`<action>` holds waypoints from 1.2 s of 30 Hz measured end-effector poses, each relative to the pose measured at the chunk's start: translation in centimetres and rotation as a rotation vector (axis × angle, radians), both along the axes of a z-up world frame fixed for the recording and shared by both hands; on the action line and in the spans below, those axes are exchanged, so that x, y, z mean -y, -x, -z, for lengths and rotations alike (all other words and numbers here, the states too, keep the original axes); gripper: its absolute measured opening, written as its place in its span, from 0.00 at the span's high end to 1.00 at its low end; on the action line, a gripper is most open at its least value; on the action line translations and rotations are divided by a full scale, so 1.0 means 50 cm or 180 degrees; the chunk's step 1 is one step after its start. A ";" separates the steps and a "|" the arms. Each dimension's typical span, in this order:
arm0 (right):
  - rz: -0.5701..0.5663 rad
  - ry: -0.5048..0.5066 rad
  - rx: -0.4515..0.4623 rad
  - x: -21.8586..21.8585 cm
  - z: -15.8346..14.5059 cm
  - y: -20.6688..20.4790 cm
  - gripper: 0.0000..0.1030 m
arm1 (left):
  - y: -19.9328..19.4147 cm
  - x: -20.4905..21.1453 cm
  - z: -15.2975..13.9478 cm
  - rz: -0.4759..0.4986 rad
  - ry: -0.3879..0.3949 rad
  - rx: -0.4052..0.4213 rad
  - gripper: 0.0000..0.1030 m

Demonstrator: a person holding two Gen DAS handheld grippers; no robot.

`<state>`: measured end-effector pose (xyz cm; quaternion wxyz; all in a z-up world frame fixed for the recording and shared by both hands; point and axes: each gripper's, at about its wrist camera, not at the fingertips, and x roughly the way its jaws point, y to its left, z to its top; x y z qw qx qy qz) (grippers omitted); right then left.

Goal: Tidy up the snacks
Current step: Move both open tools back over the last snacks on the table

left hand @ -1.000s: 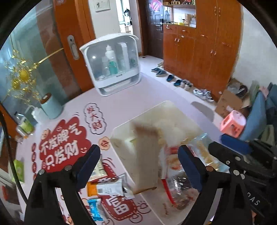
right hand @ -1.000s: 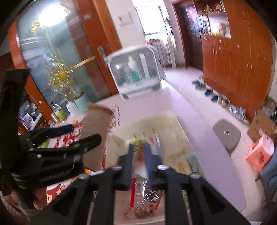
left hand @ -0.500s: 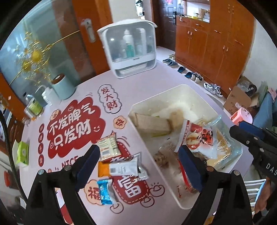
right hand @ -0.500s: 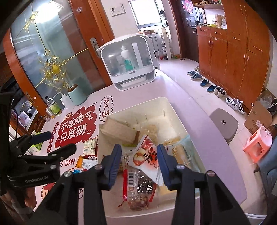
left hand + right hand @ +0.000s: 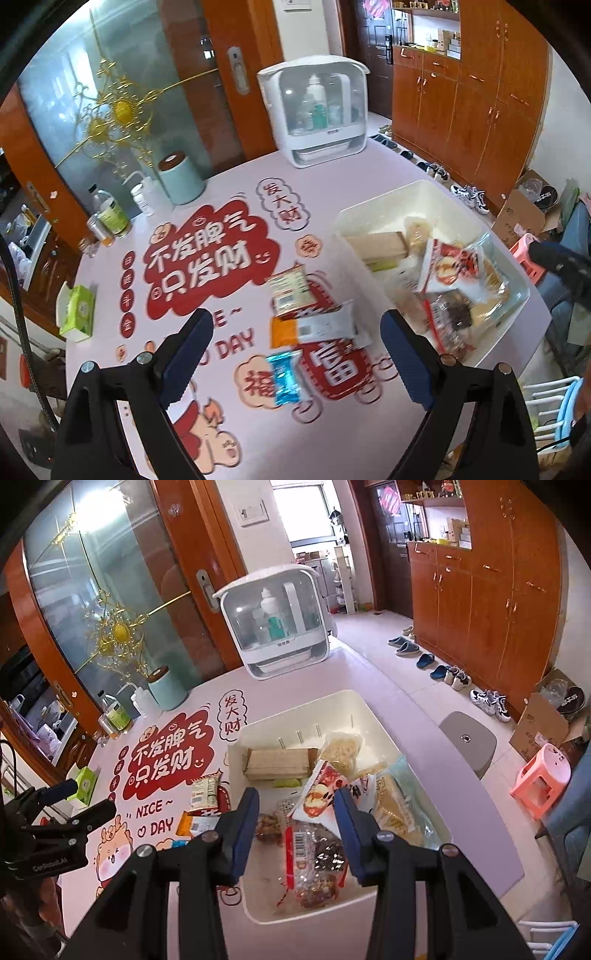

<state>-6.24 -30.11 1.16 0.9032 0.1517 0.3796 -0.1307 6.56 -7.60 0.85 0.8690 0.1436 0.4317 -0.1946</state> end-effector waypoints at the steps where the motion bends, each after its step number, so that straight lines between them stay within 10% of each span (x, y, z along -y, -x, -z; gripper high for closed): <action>1: 0.0010 0.0011 0.0008 -0.008 -0.004 0.003 0.58 | 0.000 -0.015 0.000 -0.0006 -0.0011 0.0003 0.11; 18: -0.0095 0.0106 0.0113 -0.215 -0.037 -0.030 0.52 | -0.050 -0.199 0.050 -0.0023 -0.0123 -0.0074 0.11; 36: -0.0357 -0.0290 -0.0420 -0.324 0.176 -0.109 0.51 | -0.065 -0.273 0.279 -0.0077 -0.0415 -0.0554 0.11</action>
